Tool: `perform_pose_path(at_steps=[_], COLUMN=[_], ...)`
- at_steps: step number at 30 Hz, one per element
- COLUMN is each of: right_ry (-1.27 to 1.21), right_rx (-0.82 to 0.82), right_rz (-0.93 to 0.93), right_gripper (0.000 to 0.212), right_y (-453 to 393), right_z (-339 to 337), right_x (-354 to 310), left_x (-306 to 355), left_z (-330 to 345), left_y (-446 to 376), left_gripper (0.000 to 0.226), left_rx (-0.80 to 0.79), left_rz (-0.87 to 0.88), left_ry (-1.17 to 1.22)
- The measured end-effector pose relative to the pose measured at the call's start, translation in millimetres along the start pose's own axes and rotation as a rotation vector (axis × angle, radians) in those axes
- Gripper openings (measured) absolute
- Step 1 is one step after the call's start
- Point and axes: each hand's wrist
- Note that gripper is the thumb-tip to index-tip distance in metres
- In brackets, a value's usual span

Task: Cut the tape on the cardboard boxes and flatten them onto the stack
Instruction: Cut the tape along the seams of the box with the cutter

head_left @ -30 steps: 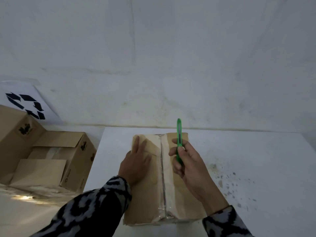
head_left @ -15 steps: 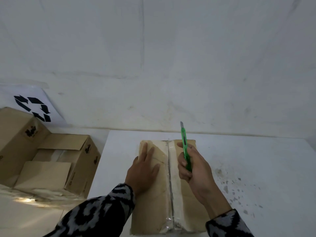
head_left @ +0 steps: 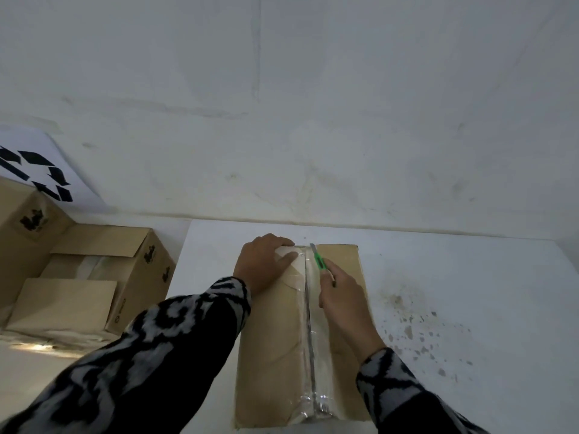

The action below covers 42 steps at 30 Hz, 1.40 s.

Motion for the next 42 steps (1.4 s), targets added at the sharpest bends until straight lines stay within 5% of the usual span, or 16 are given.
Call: perform_pose_path(at_steps=[14, 42], right_ry=[0.501, 0.629], right_rx=[0.122, 0.100], right_rz=[-0.023, -0.006], right_gripper=[0.050, 0.054], right_y=[-0.4, 1.4], right_z=[26.5, 29.3], right_x=[-9.6, -20.2], left_x=[1.2, -1.7], left_z=[4.1, 5.4], left_y=[4.7, 3.0], left_gripper=[0.023, 0.022], left_rx=[0.105, 0.112], left_rz=[0.061, 0.035], left_ry=[-0.003, 0.048])
Point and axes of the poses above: each hand's wrist, its own y-axis away from the middle knuckle, its own z-axis out of the palm, x = y × z, and after that the axes turned 6 degrees about z, right-handed
